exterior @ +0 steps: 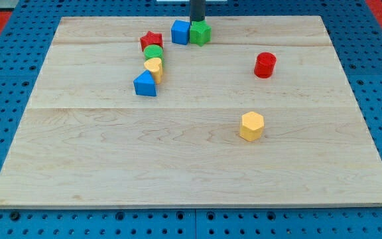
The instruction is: Push the blue cube to blue triangle
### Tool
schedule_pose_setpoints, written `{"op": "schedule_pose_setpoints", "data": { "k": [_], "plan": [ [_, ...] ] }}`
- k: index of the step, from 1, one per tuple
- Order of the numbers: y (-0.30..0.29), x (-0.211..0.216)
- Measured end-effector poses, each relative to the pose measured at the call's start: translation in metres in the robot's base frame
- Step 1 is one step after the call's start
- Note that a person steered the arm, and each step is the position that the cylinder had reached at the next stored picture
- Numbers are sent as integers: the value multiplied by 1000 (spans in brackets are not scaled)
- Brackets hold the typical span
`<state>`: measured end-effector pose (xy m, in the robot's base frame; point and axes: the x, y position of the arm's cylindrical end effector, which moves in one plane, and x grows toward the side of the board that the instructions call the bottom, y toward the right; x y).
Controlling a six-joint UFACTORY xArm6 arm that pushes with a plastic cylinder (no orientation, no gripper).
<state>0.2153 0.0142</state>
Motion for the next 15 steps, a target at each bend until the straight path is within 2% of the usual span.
{"op": "schedule_pose_setpoints", "data": {
  "k": [4,5,6,9,12,13,15],
  "plan": [
    [31,46],
    [49,-8],
    [51,-21],
    [-31,-18],
    [-17,50],
    [-17,60],
    [-22,-2]
  ]
}}
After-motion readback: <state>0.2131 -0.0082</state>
